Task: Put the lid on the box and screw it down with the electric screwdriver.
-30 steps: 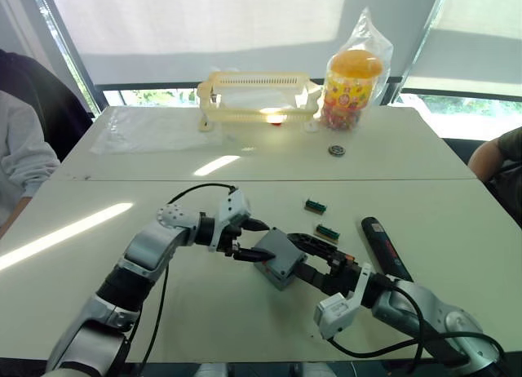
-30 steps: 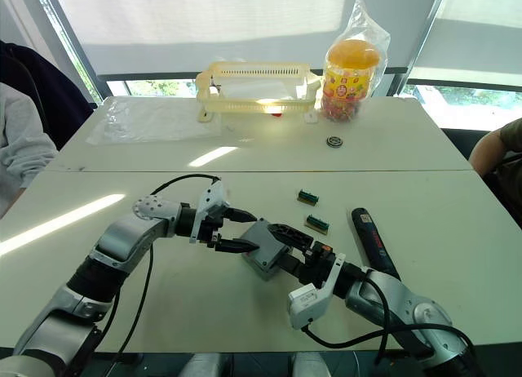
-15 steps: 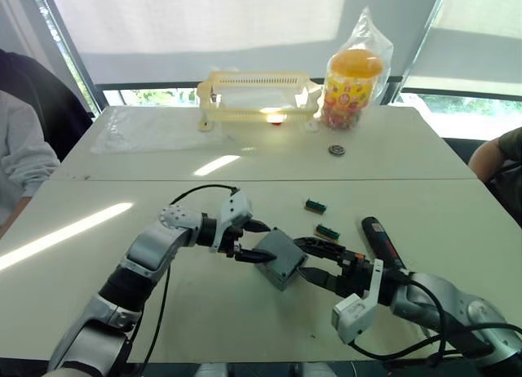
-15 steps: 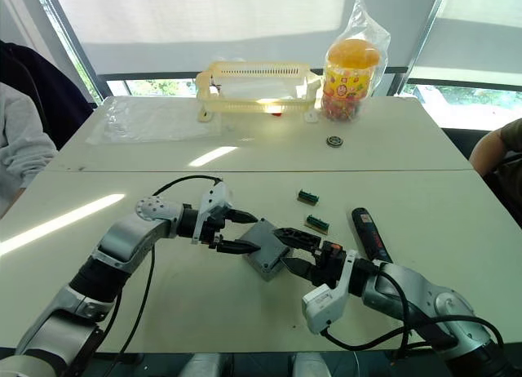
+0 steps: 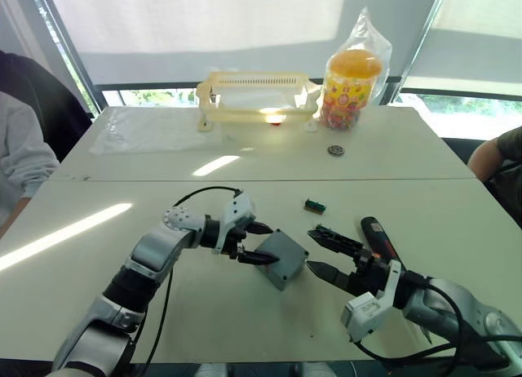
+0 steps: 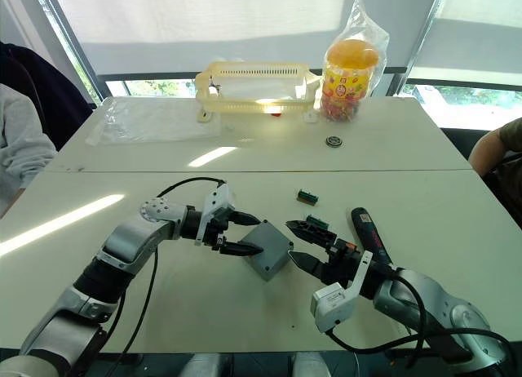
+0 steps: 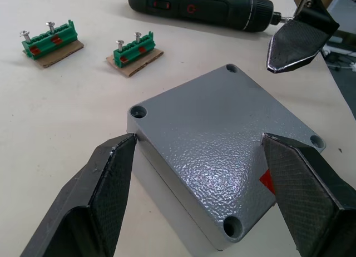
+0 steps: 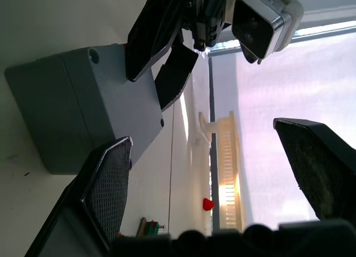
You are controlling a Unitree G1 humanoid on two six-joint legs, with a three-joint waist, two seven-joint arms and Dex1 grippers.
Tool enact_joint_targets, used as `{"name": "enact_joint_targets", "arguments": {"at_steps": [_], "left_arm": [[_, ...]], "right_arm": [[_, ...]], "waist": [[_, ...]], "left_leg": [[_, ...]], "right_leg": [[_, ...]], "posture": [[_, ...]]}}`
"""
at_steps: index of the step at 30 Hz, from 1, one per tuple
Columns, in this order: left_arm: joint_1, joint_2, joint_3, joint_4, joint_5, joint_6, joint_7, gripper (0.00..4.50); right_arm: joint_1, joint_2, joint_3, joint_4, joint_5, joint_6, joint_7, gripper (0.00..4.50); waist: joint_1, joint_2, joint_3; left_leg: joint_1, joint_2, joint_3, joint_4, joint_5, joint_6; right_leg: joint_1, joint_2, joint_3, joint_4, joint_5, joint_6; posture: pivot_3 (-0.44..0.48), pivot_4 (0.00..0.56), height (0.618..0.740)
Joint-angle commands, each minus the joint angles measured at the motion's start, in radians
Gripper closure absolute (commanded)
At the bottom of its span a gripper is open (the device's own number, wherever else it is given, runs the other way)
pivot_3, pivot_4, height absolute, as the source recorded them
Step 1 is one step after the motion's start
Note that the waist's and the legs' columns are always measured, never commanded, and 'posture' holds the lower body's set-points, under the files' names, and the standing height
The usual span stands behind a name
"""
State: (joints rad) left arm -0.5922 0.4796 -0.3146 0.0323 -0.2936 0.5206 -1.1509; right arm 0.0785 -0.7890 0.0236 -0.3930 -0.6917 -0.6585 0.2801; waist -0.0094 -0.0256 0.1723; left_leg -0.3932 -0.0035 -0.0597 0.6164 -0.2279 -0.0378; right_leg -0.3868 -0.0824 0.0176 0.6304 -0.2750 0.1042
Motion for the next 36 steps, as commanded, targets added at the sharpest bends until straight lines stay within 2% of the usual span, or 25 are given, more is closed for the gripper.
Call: {"name": "enact_joint_targets", "arguments": {"at_steps": [1,10,16,21,28,36], "left_arm": [[-0.02,-0.001,0.067,-0.003,-0.049,0.065,0.021,0.82],[-0.082,0.049,0.252,-0.086,-0.252,0.294,0.038,0.82],[-0.072,0.066,0.204,0.097,-0.087,0.118,0.118,0.82],[-0.039,0.013,0.107,0.208,0.034,-0.065,0.127,0.82],[-0.013,-0.075,0.077,0.257,0.077,-0.15,0.138,0.82],[0.034,-0.072,0.065,0.198,0.105,-0.144,0.142,0.82]], "right_arm": [[0.022,0.028,-0.055,-0.041,0.047,0.041,-0.01,0.05],[0.107,0.083,-0.102,-0.115,0.179,0.141,0.042,0.05],[0.201,0.179,-0.105,-0.203,0.497,0.423,0.154,0.05],[0.284,0.25,-0.053,-0.294,0.686,0.738,0.229,0.05],[0.278,0.264,0.008,-0.319,0.728,0.931,0.252,0.05],[0.144,0.291,0.104,-0.191,0.708,0.976,0.252,0.05]], "waist": [[-0.001,0.0,0.0],[-0.003,0.001,0.001],[-0.001,0.001,0.001],[0.003,0.001,0.001],[0.001,0.001,0.001],[-0.001,0.001,0.001]], "left_leg": [[0.0,0.0,0.0,0.0,0.0,0.0],[0.0,0.0,-0.001,0.0,0.0,0.0],[0.0,0.0,-0.001,0.0,0.0,0.0],[0.0,0.0,-0.001,0.0,0.0,0.0],[-0.001,0.001,-0.001,0.0,0.0,0.0],[-0.001,0.001,-0.001,0.0,0.0,0.0]], "right_leg": [[0.0,0.0,0.0,0.0,0.0,0.0],[-0.001,0.0,0.0,0.001,0.0,0.001],[0.0,0.0,0.0,0.001,0.0,0.001],[-0.001,0.0,0.0,0.001,0.0,0.001],[-0.001,0.0,0.0,0.001,0.0,0.0],[-0.002,0.0,0.0,0.001,0.0,0.001]], "posture": [[0.0,0.15,0.74],[0.0,0.15,0.74],[0.0,0.15,0.74],[0.0,0.15,0.74],[0.0,0.15,0.74],[0.0,0.15,0.74]]}}
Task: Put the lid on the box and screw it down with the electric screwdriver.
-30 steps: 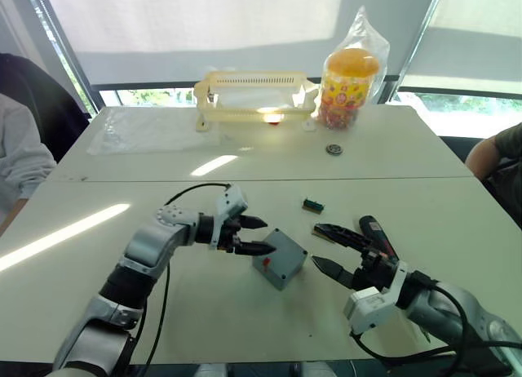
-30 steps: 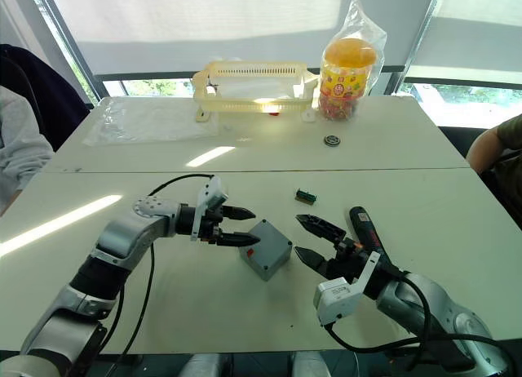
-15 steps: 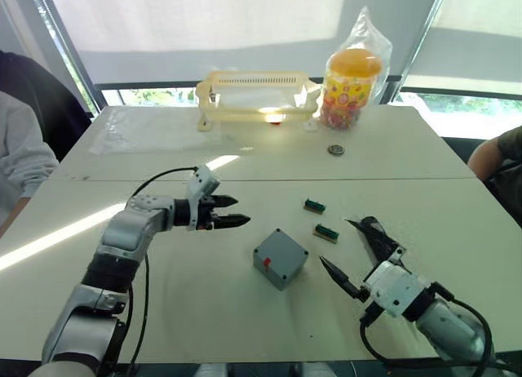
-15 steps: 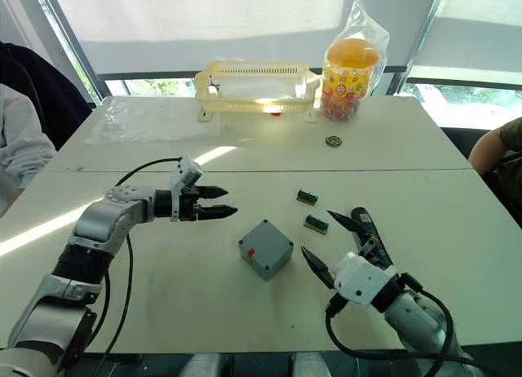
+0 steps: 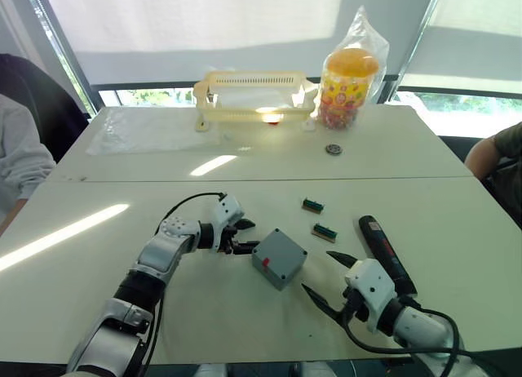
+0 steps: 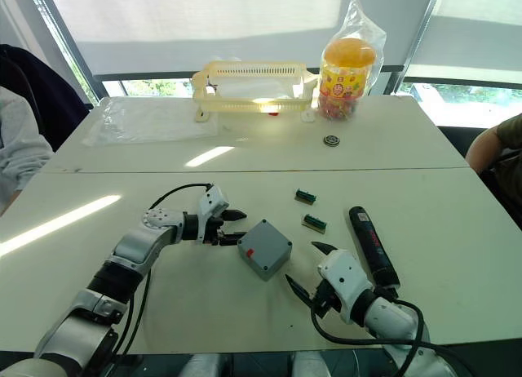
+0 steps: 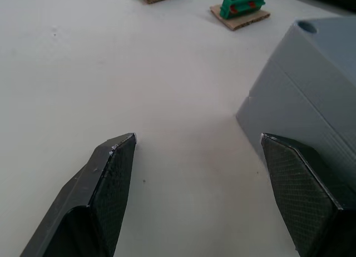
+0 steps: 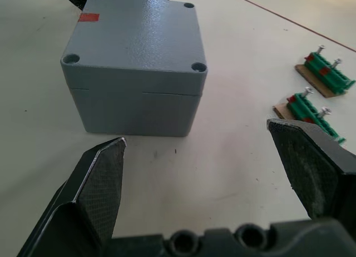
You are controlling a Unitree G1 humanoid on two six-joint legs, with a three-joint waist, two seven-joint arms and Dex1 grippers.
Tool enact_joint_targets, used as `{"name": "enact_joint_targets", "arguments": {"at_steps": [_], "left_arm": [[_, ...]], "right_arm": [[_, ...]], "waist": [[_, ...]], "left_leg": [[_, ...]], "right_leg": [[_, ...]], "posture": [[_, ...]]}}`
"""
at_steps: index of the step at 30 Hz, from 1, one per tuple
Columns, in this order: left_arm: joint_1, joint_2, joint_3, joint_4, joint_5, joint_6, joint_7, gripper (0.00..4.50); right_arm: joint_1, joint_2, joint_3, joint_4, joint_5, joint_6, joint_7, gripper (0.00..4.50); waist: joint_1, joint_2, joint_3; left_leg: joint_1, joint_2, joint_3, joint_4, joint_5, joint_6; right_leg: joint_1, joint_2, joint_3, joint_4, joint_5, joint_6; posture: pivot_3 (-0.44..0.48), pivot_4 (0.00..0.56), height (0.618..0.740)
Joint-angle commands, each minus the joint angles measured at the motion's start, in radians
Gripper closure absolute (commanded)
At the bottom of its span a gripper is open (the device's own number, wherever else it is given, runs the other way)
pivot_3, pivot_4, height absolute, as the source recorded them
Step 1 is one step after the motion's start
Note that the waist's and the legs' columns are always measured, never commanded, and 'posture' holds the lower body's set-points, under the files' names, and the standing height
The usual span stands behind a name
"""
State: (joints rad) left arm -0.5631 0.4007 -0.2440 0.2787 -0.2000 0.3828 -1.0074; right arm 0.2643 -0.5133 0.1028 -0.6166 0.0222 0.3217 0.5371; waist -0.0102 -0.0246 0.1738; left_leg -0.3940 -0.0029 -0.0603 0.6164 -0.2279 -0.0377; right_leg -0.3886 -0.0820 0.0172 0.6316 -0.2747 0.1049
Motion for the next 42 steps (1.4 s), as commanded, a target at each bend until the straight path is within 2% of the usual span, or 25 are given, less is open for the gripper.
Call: {"name": "enact_joint_targets", "arguments": {"at_steps": [1,8,15,32,35,38,42], "left_arm": [[0.011,0.009,-0.005,-0.058,0.012,-0.002,0.0,0.82],[0.071,0.035,-0.007,-0.177,-0.003,0.063,0.0,0.82],[0.142,0.052,-0.025,-0.3,-0.014,0.132,0.0,0.82],[0.152,0.038,-0.015,-0.32,-0.004,0.174,0.027,0.82],[0.144,0.043,0.032,-0.327,-0.025,0.195,0.045,0.82],[0.148,0.053,0.143,-0.371,-0.093,0.22,0.08,0.82],[0.183,0.035,0.279,-0.55,-0.191,0.245,0.165,0.82]], "right_arm": [[-0.058,0.02,0.032,0.053,-0.013,-0.009,-0.01,0.05],[-0.132,0.032,0.047,0.111,-0.023,-0.015,-0.011,0.05],[-0.196,-0.017,0.028,0.175,-0.027,-0.059,0.037,0.05],[-0.272,-0.028,0.013,0.27,-0.036,-0.119,0.066,0.05],[-0.246,-0.049,-0.023,0.235,-0.024,-0.111,0.075,0.05],[-0.199,-0.091,-0.109,0.163,0.012,-0.087,0.095,0.05],[-0.149,-0.155,-0.309,0.064,0.174,0.013,0.16,0.05]], "waist": [[0.001,0.0,0.0],[-0.001,0.0,0.0],[-0.001,0.001,0.0],[0.001,0.001,0.0],[0.002,0.001,0.0],[0.001,0.001,0.0],[-0.001,0.002,0.001]], "left_leg": [[0.0,0.0,0.0,0.0,0.0,0.0],[0.0,0.0,0.0,0.0,0.0,0.0],[0.0,0.0,0.0,0.0,0.0,0.0],[0.0,0.0,0.0,0.0,0.0,0.0],[0.0,0.0,0.0,0.0,0.0,0.0],[0.0,0.0,0.0,0.0,0.0,0.0],[-0.001,0.0,0.0,0.0,0.0,0.0]], "right_leg": [[0.0,0.0,0.0,0.0,0.0,0.0],[0.0,0.0,0.0,0.0,0.002,0.003],[0.0,0.0,0.0,0.0,0.002,0.003],[0.0,0.0,0.0,0.0,0.002,0.003],[0.0,0.0,0.0,0.0,0.002,0.003],[0.0,0.0,0.0,0.0,0.002,0.003],[0.0,0.0,0.0,0.0,0.002,0.004]], "posture": [[0.0,0.15,0.74],[0.0,0.15,0.74],[0.0,0.15,0.74],[0.0,0.15,0.74],[0.0,0.15,0.74],[0.0,0.15,0.74],[0.0,0.15,0.74]]}}
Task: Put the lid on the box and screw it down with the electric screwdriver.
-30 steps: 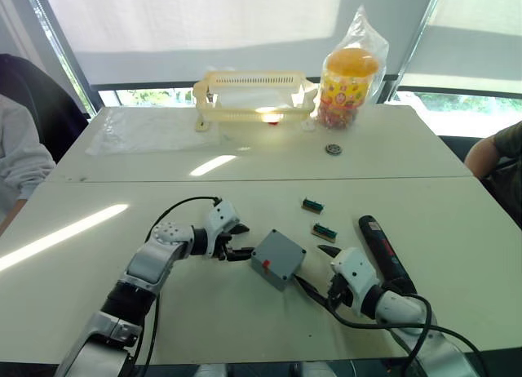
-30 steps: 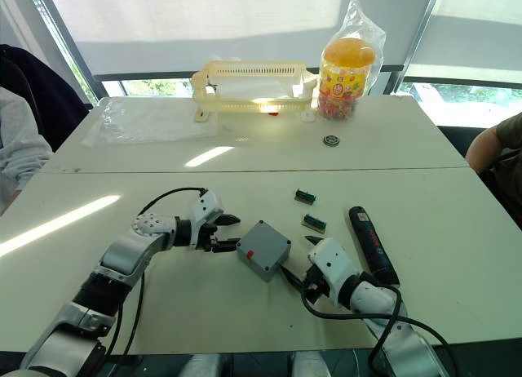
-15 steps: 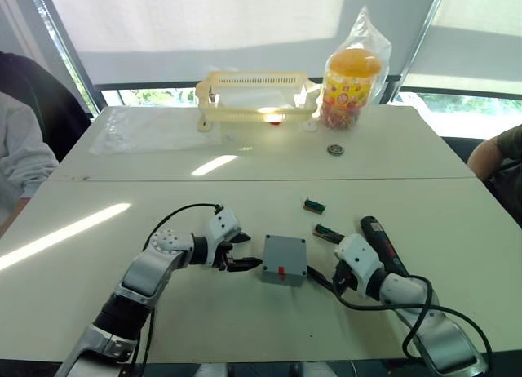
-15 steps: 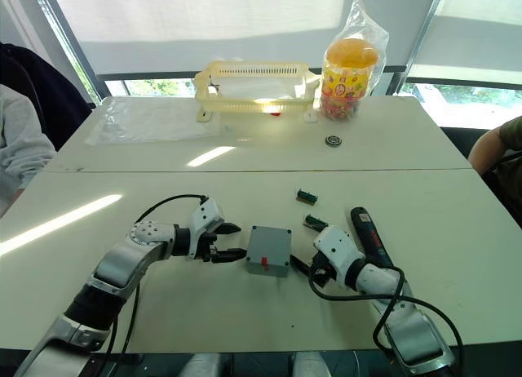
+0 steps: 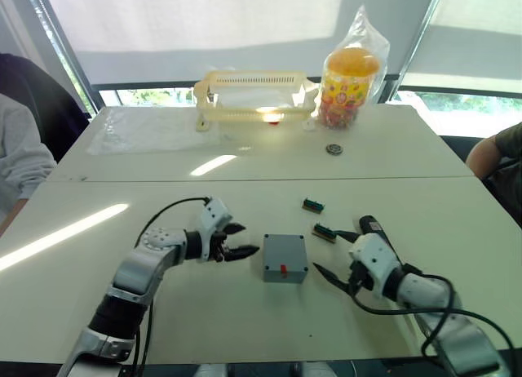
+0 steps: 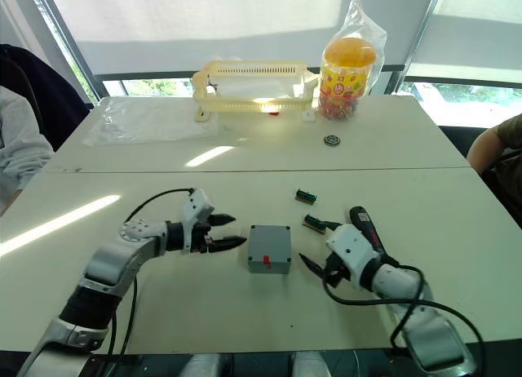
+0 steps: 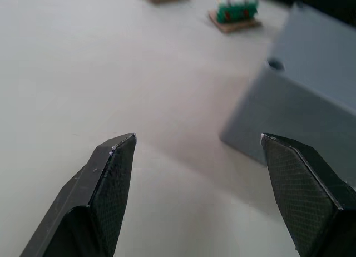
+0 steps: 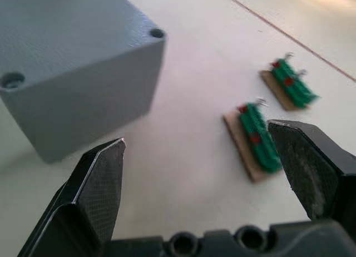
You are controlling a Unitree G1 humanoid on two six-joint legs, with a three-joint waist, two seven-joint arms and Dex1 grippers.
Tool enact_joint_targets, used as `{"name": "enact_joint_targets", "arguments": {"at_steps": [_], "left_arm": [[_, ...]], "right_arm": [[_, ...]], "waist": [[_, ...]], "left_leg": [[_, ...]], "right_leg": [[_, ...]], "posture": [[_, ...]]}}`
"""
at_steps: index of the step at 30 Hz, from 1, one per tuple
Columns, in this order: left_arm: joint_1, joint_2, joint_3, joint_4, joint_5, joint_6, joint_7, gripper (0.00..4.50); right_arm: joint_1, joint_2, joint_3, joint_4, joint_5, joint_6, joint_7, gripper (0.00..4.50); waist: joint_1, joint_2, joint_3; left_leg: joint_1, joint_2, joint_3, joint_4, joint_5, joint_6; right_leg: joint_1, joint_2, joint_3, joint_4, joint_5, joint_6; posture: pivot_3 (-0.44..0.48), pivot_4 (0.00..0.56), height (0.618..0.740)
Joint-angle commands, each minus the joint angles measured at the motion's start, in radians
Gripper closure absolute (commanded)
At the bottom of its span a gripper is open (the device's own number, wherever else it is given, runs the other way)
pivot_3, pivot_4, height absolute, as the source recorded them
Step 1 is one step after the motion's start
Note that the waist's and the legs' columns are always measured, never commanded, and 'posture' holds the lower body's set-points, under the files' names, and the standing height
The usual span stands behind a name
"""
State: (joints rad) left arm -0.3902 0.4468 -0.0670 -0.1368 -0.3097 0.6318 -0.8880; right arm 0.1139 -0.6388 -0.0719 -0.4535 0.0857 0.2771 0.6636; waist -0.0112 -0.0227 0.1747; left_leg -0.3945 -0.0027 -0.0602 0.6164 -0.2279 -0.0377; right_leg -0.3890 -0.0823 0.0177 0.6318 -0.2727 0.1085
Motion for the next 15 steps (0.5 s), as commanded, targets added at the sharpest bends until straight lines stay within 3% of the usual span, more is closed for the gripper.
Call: {"name": "enact_joint_targets", "arguments": {"at_steps": [1,5,8,13,15], "left_arm": [[0.014,-0.002,0.127,-0.182,-0.13,0.044,0.046,0.82],[0.006,0.038,0.145,-0.295,-0.293,0.216,0.031,0.82],[0.026,0.074,0.111,-0.351,-0.297,0.228,0.045,0.82],[0.083,0.183,0.083,-0.451,-0.307,0.221,0.01,0.82],[0.102,0.212,0.08,-0.469,-0.31,0.216,0.008,1.37]], "right_arm": [[0.008,-0.039,-0.186,-0.132,0.183,0.121,0.048,0.05],[0.0,-0.033,-0.315,-0.198,0.416,0.364,0.029,0.05],[-0.024,-0.009,-0.33,-0.23,0.524,0.488,-0.033,0.05],[-0.059,0.028,-0.235,-0.199,0.554,0.532,-0.075,0.05],[-0.089,0.038,-0.193,-0.151,0.516,0.5,-0.084,0.0]], "waist": [[0.0,0.0,0.0],[0.001,0.0,0.0],[0.001,0.0,0.0],[-0.003,0.0,0.0],[-0.001,0.001,0.001]], "left_leg": [[0.0,0.0,0.0,0.0,0.0,0.0],[0.001,0.001,-0.001,0.0,0.0,0.0],[0.001,0.0,-0.001,0.0,0.0,0.0],[0.001,0.0,0.001,-0.001,0.0,0.0],[0.001,0.001,0.001,-0.001,0.0,0.0]], "right_leg": [[0.0,0.0,0.0,0.0,0.0,0.0],[0.002,0.001,-0.001,0.0,0.0,0.0],[0.002,0.001,-0.001,0.0,-0.001,-0.002],[0.0,0.001,0.001,0.0,-0.002,-0.004],[0.0,0.001,0.001,0.0,-0.002,-0.004]], "posture": [[0.0,0.15,0.74],[0.0,0.15,0.74],[0.0,0.15,0.74],[0.0,0.15,0.74],[0.0,0.15,0.74]]}}
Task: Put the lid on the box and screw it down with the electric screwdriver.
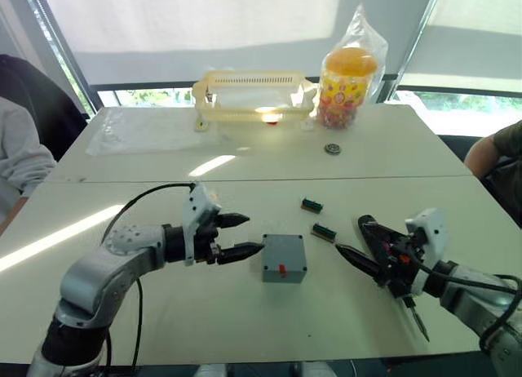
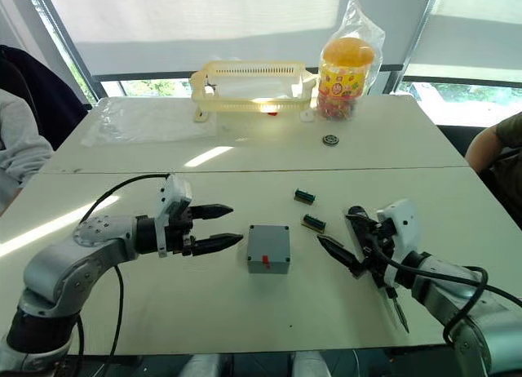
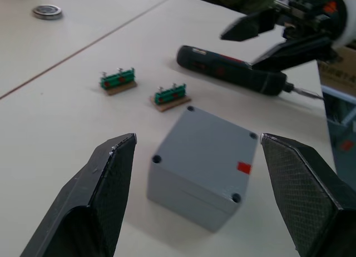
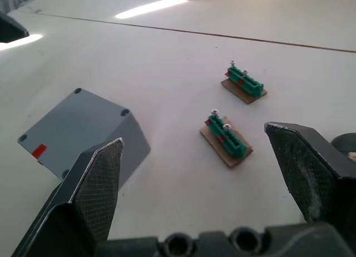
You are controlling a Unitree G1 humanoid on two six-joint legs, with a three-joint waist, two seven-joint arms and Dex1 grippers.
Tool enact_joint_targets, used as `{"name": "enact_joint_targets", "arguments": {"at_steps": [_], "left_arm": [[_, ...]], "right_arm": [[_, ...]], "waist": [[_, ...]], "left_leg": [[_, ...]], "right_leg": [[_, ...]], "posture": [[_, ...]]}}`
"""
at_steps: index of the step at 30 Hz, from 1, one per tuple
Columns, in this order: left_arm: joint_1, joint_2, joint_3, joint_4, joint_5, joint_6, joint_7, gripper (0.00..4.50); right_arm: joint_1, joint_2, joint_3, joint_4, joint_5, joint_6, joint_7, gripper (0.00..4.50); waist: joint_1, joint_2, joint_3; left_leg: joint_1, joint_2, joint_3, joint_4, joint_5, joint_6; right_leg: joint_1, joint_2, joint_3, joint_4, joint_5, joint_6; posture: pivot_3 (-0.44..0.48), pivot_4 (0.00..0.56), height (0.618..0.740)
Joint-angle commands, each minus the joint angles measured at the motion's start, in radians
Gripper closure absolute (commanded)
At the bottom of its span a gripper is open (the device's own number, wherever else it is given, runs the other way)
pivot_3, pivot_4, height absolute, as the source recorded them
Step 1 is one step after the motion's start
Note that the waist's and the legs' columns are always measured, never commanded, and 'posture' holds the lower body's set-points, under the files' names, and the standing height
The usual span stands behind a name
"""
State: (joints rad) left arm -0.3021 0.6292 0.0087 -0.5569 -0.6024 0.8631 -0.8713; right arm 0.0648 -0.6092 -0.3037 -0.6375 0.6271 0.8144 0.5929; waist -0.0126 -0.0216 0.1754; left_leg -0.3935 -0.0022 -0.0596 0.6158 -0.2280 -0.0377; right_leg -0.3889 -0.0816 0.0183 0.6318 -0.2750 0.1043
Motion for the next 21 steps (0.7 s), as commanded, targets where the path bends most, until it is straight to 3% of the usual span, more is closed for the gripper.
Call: {"name": "enact_joint_targets", "arguments": {"at_steps": [1,6,7,16,19,21], "left_arm": [[0.016,0.034,0.003,-0.062,-0.024,-0.008,0.0,1.66],[0.047,0.071,0.038,-0.116,-0.091,0.047,0.022,4.24],[0.047,0.08,0.035,-0.126,-0.1,0.057,0.026,4.39],[0.042,0.16,0.037,-0.142,-0.153,0.081,0.04,4.39],[0.044,0.169,0.027,-0.137,-0.145,0.072,0.046,4.5],[0.045,0.172,0.018,-0.134,-0.137,0.066,0.049,4.5]], "right_arm": [[-0.055,0.008,0.06,0.068,-0.051,-0.069,-0.008,0.0],[-0.109,0.043,0.155,0.177,-0.152,-0.173,-0.037,0.0],[-0.117,0.048,0.167,0.197,-0.165,-0.187,-0.037,0.0],[-0.189,0.071,0.211,0.382,-0.236,-0.312,-0.005,0.0],[-0.209,0.076,0.217,0.424,-0.251,-0.342,0.006,0.82],[-0.222,0.079,0.221,0.449,-0.26,-0.356,0.011,1.79]], "waist": [[0.001,0.0,0.0],[0.003,0.0,0.001],[0.002,0.0,0.001],[0.0,0.002,0.002],[0.001,0.002,0.002],[0.001,0.002,0.002]], "left_leg": [[0.0,0.0,0.0,0.0,0.0,0.0],[-0.001,0.0,0.001,0.0,0.0,0.0],[-0.002,0.0,0.001,0.0,0.0,0.0],[-0.001,0.0,0.001,0.0,0.0,0.0],[-0.001,0.0,0.001,0.0,0.0,0.0],[-0.001,0.0,0.001,0.0,0.0,0.0]], "right_leg": [[0.0,0.0,0.0,0.0,0.0,0.0],[0.0,-0.001,0.0,-0.002,0.0,0.0],[0.0,-0.001,0.0,-0.002,0.0,0.0],[0.0,0.0,0.0,-0.001,0.0,0.0],[0.0,0.0,0.0,-0.001,0.0,0.0],[0.0,0.0,0.0,-0.001,0.0,0.0]], "posture": [[0.0,0.15,0.74],[0.0,0.15,0.74],[0.0,0.15,0.74],[0.0,0.15,0.74],[0.0,0.15,0.74],[0.0,0.15,0.74]]}}
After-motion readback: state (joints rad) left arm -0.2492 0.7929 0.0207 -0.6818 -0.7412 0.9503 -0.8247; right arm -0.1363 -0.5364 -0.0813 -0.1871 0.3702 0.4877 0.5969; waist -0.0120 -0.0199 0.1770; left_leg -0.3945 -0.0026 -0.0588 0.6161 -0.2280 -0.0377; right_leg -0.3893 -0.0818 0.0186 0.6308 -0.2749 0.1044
